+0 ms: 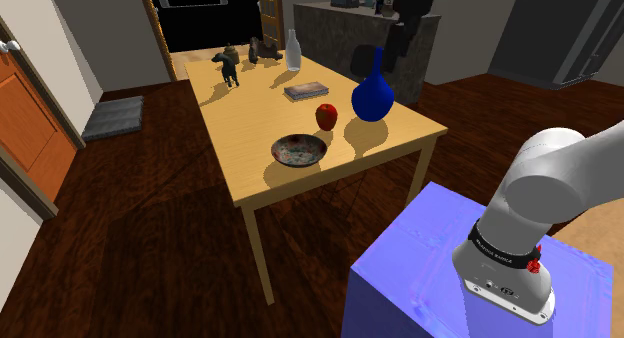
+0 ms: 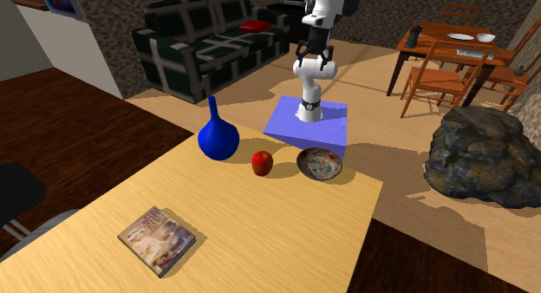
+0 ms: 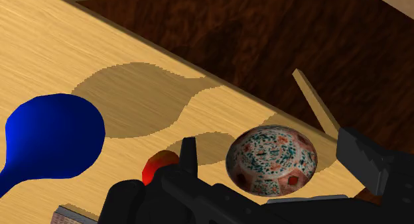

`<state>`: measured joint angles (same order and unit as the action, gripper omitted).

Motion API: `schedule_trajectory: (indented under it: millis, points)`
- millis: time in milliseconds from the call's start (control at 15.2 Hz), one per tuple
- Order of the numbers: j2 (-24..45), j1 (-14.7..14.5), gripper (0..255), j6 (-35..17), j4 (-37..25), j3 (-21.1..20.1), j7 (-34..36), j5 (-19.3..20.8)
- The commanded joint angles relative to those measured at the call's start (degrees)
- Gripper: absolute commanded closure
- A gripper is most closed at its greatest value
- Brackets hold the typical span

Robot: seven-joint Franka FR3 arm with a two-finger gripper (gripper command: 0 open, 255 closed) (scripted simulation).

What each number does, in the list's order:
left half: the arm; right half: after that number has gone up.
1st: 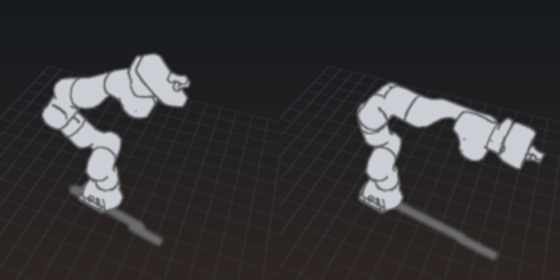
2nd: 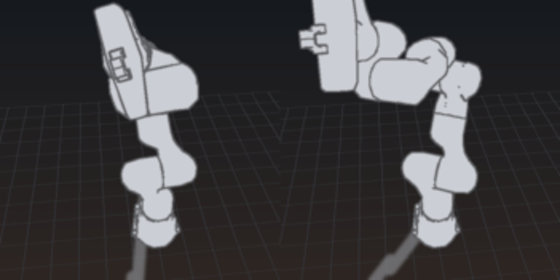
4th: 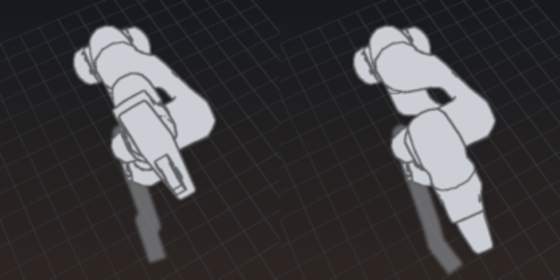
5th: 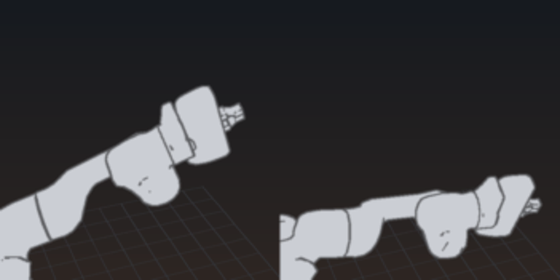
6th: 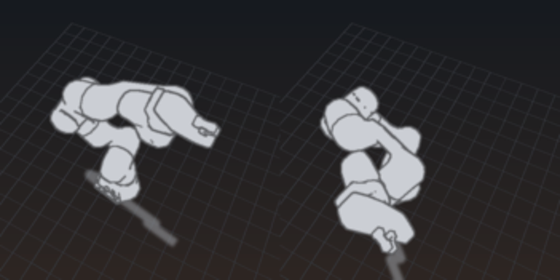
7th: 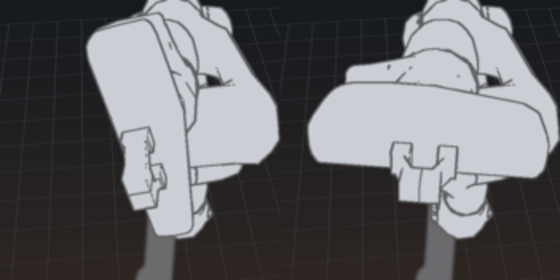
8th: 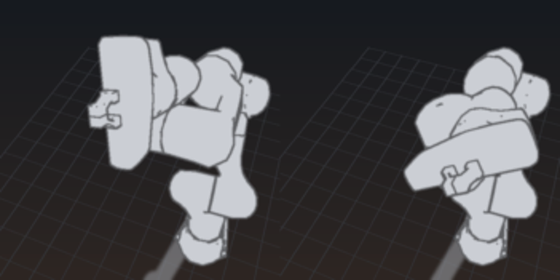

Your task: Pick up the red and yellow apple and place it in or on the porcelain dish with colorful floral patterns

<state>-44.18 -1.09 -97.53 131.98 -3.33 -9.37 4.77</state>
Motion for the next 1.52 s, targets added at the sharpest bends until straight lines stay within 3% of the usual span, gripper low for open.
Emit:
schedule_trajectory:
  millis: [0, 726, 1452]
  points:
    - [0.0, 0.0, 0, 0.0, 0.0, 0.0, 0.0, 0.0]
    - [22.67, 1.84, 0, -12.06, -8.29, 4.55, -4.23, 1.01]
    - [47.3, 3.44, 0, -17.02, -25.45, 7.57, -9.1, -1.16]
